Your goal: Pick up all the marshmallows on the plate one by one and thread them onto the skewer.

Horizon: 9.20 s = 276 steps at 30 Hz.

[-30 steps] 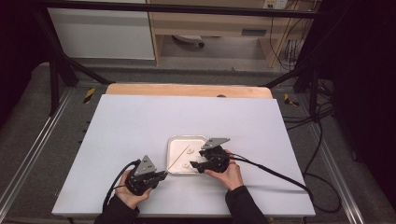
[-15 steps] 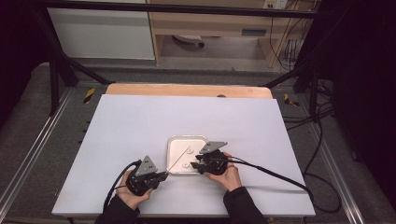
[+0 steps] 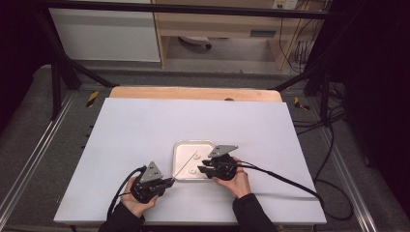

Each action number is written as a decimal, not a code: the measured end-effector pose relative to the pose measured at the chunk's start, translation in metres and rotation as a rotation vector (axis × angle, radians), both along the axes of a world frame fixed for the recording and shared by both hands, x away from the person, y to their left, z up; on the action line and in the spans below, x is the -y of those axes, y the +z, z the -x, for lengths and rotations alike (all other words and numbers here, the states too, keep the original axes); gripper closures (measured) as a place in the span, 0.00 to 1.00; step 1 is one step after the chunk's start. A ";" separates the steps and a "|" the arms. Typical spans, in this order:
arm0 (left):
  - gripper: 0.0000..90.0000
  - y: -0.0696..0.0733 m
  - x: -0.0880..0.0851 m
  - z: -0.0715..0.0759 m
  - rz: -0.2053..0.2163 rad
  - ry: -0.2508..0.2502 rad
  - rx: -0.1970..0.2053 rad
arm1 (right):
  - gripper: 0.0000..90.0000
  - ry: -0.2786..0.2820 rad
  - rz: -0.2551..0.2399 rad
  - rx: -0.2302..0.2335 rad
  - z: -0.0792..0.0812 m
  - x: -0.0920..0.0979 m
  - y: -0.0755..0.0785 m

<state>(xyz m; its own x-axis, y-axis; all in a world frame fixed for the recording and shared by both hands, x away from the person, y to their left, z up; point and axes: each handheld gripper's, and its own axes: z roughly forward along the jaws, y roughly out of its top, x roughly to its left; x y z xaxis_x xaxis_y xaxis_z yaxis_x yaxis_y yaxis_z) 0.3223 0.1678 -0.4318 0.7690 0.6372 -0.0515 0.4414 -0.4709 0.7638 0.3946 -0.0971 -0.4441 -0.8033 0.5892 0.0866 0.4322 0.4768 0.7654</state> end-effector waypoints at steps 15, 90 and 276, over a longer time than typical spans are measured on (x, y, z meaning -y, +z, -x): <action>0.98 0.002 0.000 0.002 0.025 -0.007 0.019 | 0.79 -0.015 -0.182 -0.044 0.002 0.018 0.034; 0.98 0.000 0.010 0.013 0.119 -0.059 0.093 | 0.84 0.020 -0.607 -0.184 0.002 0.030 0.050; 0.98 -0.005 0.000 0.007 0.133 -0.002 0.054 | 0.80 -0.013 -0.296 -0.030 -0.003 0.035 0.053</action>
<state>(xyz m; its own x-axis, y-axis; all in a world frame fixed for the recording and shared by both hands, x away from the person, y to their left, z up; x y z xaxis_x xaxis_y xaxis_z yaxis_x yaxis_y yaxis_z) 0.3149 0.1679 -0.4369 0.7742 0.6261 -0.0934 0.3968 -0.3650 0.8422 0.3979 -0.1317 -0.3915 -0.7902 0.5449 0.2804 0.4618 0.2286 0.8570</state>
